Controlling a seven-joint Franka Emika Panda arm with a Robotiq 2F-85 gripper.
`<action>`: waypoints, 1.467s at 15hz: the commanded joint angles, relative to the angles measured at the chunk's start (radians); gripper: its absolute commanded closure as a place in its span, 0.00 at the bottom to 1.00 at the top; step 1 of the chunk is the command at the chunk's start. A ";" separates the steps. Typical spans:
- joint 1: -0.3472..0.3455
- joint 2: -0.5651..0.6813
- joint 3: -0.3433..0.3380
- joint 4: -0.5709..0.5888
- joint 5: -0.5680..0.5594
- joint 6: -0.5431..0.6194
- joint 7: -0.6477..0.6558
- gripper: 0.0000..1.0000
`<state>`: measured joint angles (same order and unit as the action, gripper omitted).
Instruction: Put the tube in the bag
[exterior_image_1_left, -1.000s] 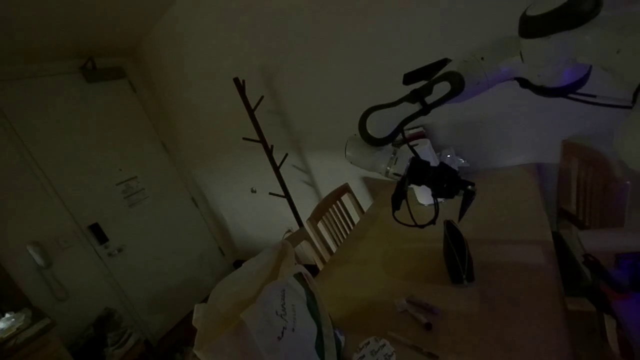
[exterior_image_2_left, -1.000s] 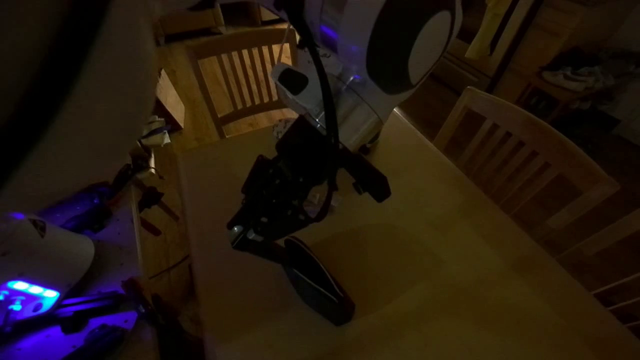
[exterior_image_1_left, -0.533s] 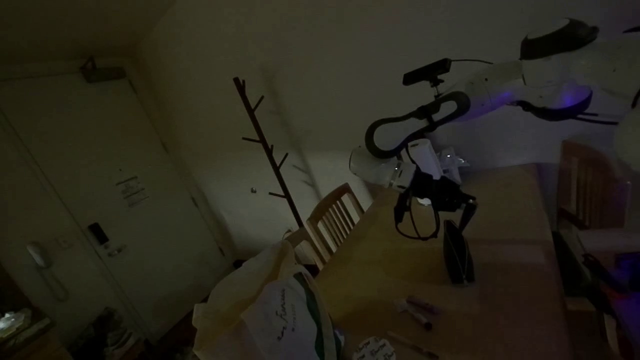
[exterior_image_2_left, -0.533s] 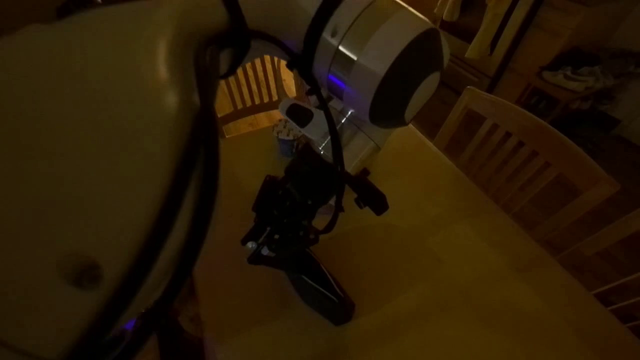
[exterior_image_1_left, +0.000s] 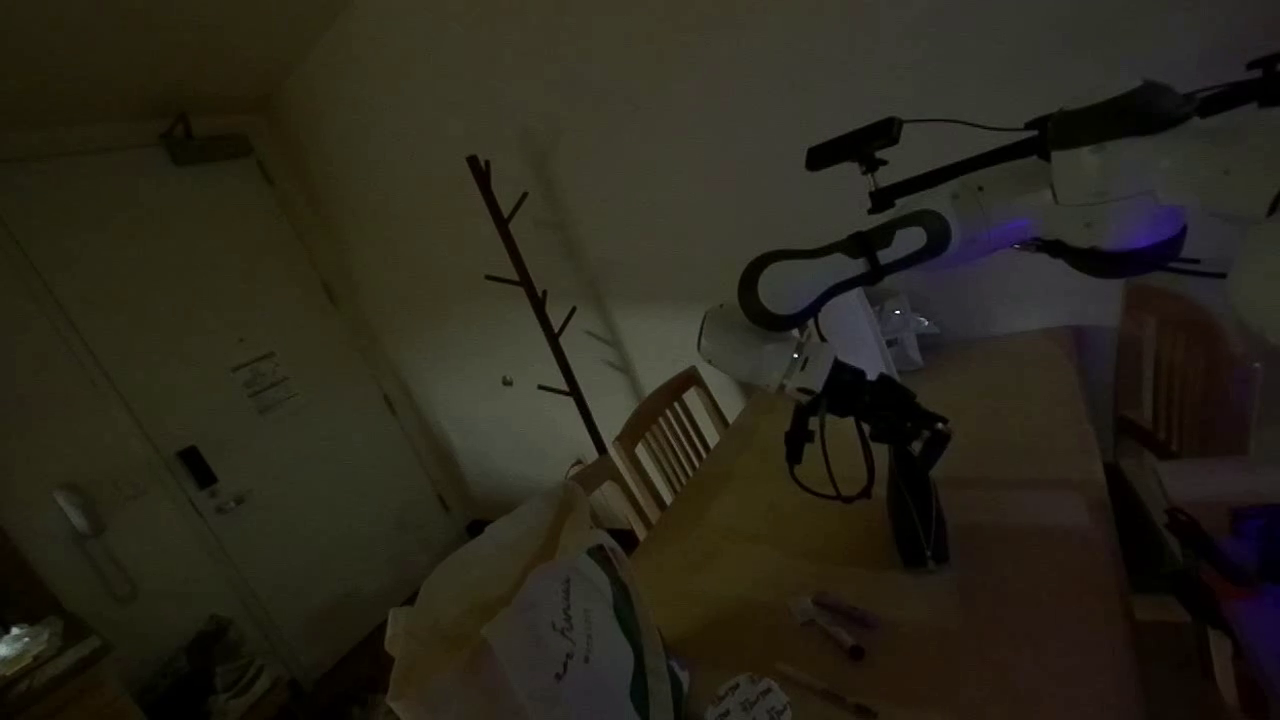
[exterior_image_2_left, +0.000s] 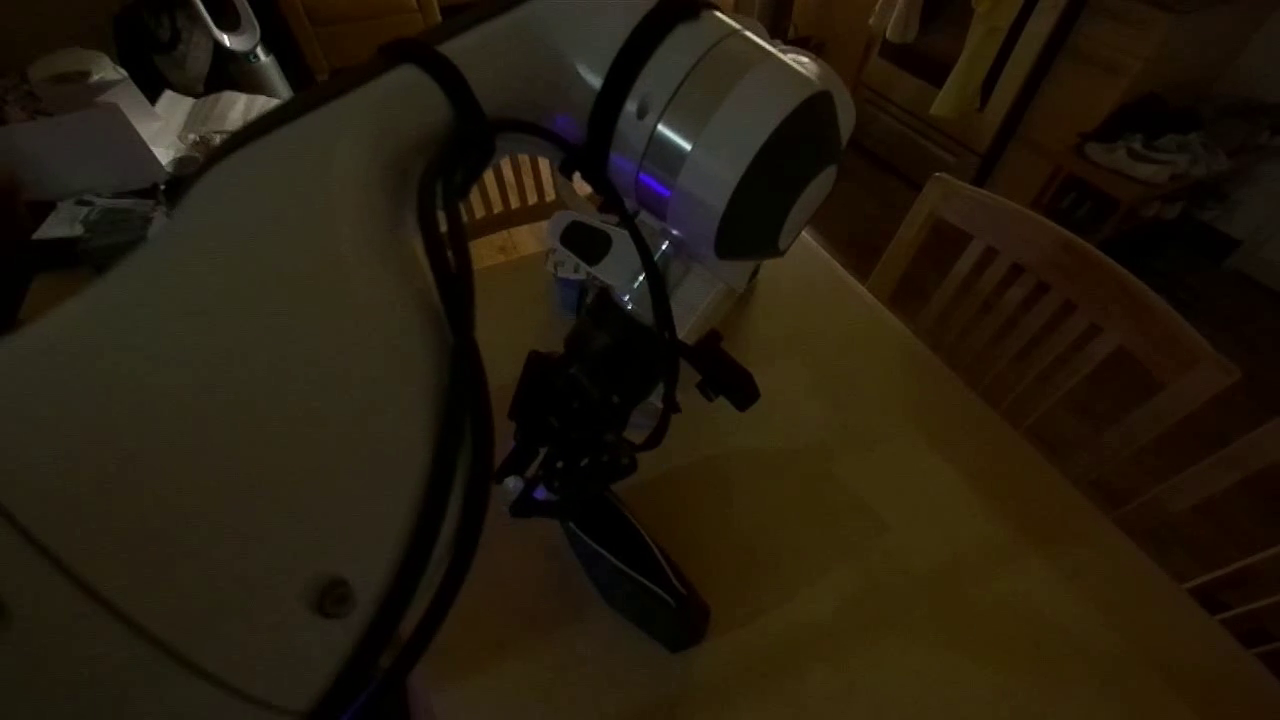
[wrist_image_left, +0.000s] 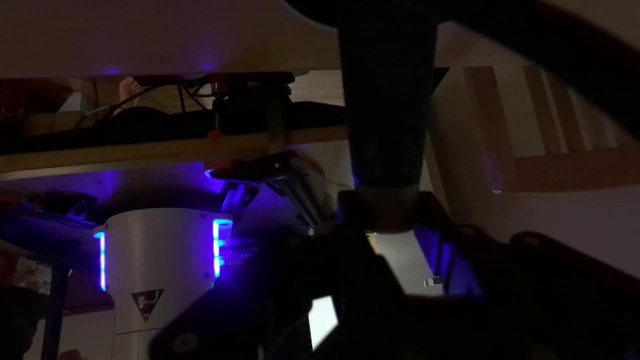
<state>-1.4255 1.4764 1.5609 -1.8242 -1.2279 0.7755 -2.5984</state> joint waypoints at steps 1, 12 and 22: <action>-0.023 -0.001 0.027 -0.033 0.042 0.019 0.000 0.42; -0.056 -0.120 0.037 0.019 0.062 0.075 0.041 0.00; -0.034 -0.319 -0.056 0.006 0.125 0.497 0.267 0.00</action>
<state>-1.4597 1.2456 1.5592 -1.8129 -1.1666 1.2056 -2.3034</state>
